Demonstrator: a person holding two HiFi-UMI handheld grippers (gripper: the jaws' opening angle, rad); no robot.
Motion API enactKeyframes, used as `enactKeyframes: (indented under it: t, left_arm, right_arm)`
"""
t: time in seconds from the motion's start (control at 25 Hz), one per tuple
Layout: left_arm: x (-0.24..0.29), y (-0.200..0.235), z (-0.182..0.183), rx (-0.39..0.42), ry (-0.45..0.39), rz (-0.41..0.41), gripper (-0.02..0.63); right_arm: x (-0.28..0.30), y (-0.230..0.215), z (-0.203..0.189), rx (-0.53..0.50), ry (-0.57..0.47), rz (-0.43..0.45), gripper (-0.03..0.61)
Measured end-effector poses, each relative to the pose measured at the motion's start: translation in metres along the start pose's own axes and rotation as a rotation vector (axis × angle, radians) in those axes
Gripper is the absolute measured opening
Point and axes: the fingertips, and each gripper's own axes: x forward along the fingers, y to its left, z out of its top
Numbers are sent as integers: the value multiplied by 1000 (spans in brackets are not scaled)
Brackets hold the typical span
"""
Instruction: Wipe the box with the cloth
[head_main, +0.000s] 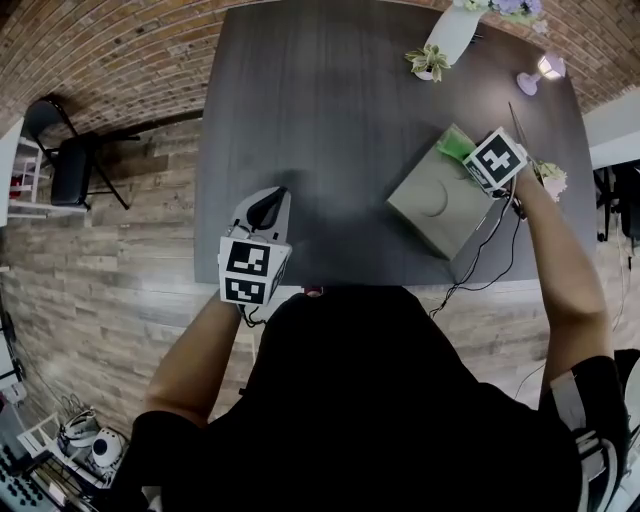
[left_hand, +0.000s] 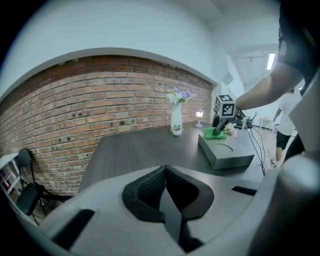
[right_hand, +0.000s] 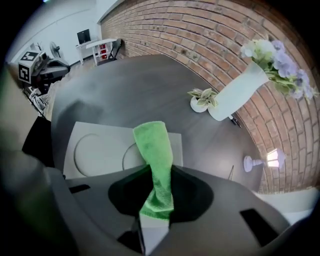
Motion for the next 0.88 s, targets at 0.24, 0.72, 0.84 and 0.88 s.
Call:
enactKeyframes:
  t: [0.24, 0.72, 0.84, 0.88]
  left_arm:
    - [-1, 3, 4, 2, -49, -58, 9]
    - [-11, 10, -33, 22, -28, -199, 9]
    - [-11, 1, -39, 30, -20, -229, 9]
    - [-10, -3, -40, 28, -14, -239, 9]
  right_arm:
    - [-15, 59, -12, -72, 84, 0, 87]
    - [-56, 181, -26, -77, 60, 68, 87]
    - [-61, 204, -36, -63, 68, 124, 87]
    - [-62, 208, -39, -56, 66, 144, 87]
